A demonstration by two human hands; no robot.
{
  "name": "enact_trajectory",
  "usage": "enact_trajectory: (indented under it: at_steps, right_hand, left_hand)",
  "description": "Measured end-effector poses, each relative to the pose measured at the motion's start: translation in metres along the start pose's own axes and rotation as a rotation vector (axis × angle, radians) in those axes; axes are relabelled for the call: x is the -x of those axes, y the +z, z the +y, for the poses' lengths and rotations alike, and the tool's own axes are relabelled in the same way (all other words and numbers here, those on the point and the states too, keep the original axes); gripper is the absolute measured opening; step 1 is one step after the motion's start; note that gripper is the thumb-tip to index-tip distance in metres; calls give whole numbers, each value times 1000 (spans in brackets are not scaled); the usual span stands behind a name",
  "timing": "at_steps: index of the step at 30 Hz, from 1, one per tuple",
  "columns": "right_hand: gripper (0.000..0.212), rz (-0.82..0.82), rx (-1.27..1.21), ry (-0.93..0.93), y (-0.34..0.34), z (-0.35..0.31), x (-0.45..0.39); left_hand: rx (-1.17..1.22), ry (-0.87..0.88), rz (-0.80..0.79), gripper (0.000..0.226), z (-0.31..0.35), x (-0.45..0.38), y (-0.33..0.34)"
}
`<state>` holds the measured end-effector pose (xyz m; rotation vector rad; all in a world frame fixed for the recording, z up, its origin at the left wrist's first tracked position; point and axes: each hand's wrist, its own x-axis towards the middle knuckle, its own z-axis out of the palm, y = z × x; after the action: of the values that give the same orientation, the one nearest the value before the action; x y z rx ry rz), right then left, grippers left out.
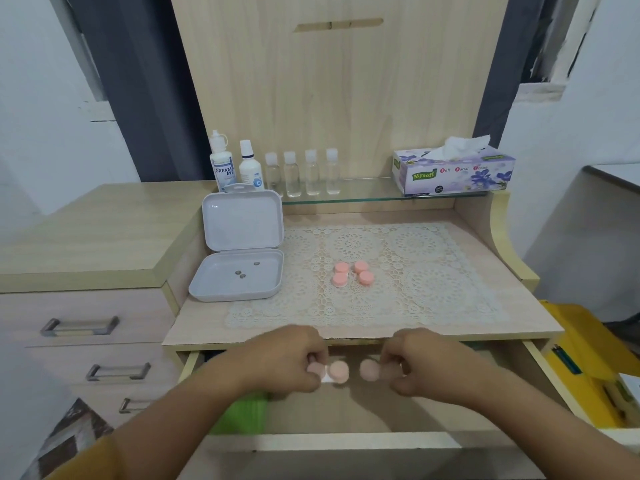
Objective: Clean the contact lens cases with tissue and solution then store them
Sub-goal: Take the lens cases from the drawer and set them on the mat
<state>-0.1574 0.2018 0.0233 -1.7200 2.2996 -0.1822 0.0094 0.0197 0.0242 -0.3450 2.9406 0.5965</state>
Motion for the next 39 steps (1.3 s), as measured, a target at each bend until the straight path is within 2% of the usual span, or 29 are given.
enact_trajectory:
  at_steps: [7, 13, 17, 21, 26, 28, 33, 39]
  right_hand:
    - [9, 188, -131, 74, -34, 8, -10]
    - [11, 319, -244, 273, -40, 25, -41]
    - [21, 372, -248, 424, -34, 42, -66]
    - [21, 402, -293, 487, -31, 49, -87]
    - [8, 402, -288, 519, -30, 47, -102]
    - [12, 406, -303, 516, -28, 48, -106]
    - [16, 454, -349, 505, -23, 50, -116]
    - [16, 501, -424, 504, -19, 51, -125]
  left_hand:
    - [46, -156, 198, 12, -7, -28, -41]
    - [31, -358, 359, 20, -13, -65, -45]
    - [34, -451, 424, 19, -14, -84, -42]
    - [21, -472, 455, 9, -14, -97, -37]
    - [30, -500, 476, 14, -16, -109, -32]
    - [42, -509, 470, 20, -18, -114, -30]
    - [44, -510, 487, 9, -24, -123, -27]
    - [81, -469, 547, 20, -29, -126, -19]
